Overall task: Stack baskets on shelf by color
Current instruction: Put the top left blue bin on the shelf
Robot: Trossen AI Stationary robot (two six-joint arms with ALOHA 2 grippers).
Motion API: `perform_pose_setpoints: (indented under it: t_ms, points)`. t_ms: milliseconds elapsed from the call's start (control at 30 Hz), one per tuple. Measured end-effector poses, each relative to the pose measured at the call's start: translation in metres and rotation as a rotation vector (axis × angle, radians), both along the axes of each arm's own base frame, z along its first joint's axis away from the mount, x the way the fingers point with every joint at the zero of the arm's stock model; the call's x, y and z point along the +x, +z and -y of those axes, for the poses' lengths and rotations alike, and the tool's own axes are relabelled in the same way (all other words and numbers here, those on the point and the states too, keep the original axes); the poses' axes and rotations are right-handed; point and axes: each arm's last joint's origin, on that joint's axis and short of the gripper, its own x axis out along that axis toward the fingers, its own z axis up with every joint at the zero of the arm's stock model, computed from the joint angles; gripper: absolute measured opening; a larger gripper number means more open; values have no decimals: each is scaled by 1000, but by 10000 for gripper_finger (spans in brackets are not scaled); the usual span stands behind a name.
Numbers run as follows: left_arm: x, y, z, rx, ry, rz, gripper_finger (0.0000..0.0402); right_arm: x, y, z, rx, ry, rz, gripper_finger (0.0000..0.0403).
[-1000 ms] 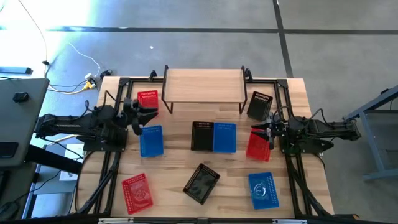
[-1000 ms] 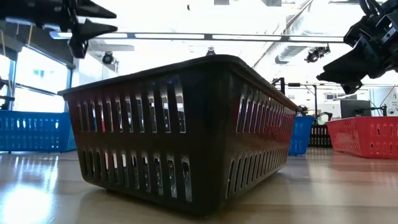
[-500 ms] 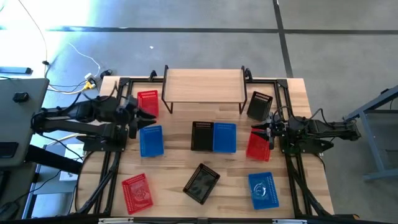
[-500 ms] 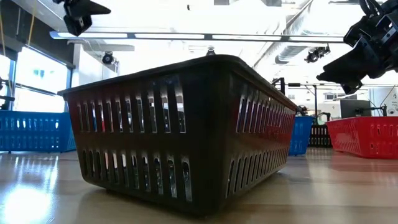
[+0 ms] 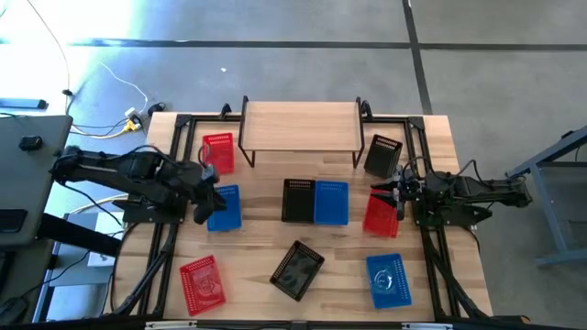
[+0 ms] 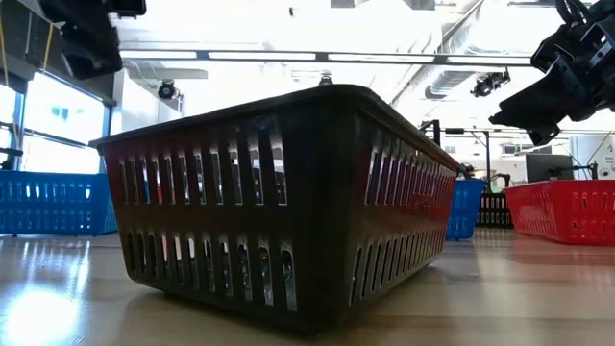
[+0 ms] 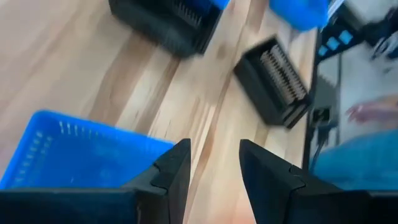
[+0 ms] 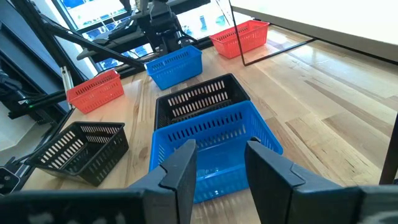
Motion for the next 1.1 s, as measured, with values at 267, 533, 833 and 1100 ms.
perform_pose_setpoints:
  t_ms: [267,533,833,1100]
  points:
    - [16,-15,19,16,-46,-122,126,0,0,0,0,0,0,122]
    - [36,-38,32,45,-95,-280,126,0,0,0,0,0,0,122]
    - [55,-65,38,68,-108,-434,126,0,0,0,0,0,0,122]
    - [63,-81,40,86,-108,-521,126,0,0,0,0,0,0,122]
